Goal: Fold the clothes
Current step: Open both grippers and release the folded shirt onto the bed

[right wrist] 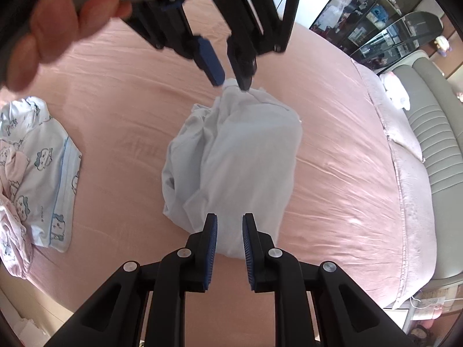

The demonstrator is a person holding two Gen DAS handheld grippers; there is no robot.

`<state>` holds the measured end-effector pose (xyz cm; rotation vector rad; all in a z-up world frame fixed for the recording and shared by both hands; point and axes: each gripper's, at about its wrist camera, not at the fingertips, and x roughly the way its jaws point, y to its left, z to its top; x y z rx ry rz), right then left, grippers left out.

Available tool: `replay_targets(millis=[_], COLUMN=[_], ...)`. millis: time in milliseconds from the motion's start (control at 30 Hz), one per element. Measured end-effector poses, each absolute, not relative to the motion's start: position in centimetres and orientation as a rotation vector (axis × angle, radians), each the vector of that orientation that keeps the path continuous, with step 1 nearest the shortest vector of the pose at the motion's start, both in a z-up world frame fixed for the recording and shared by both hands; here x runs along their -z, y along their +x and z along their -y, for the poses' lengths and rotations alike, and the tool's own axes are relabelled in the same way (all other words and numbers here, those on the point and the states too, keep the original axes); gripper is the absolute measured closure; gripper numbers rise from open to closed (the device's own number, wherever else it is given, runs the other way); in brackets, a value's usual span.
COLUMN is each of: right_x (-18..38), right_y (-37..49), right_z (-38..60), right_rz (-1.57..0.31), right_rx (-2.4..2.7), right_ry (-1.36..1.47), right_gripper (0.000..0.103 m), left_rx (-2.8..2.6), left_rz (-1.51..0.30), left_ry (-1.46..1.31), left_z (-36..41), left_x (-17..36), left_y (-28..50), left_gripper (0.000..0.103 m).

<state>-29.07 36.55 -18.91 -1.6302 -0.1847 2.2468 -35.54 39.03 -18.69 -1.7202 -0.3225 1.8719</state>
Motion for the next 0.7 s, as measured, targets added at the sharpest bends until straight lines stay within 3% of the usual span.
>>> replay_targets(millis=[133, 200, 400, 600, 700], right_x=[18.0, 17.7, 17.3, 17.9, 18.7], right_y=[-27.4, -26.5, -23.8, -20.0, -19.2], right_z=[-36.4, -36.6, -39.6, -43.0, -45.7], right_rz=[0.217, 0.232, 0.237, 0.206, 0.071], right_rx=[-2.235, -2.228, -2.217, -2.171, -2.152], right_ry=[-1.628, -1.621, -1.61, -1.652, -1.675], right_gripper=[0.086, 0.086, 0.086, 0.086, 0.086], left_rx=[-1.923, -1.951, -1.896, -1.965, -2.05], left_rz=[0.387, 0.256, 0.385, 0.273, 0.166], left_ry=[-1.672, -1.614, -1.548, -1.483, -1.443], left_z=[-37.4, -36.8, -36.3, -37.2, -37.8], left_x=[16.4, 15.1, 13.7, 12.7, 13.0], left_y=[-34.4, -33.4, -29.8, -26.8, -25.9], left_gripper=[0.085, 0.085, 0.085, 0.085, 0.085])
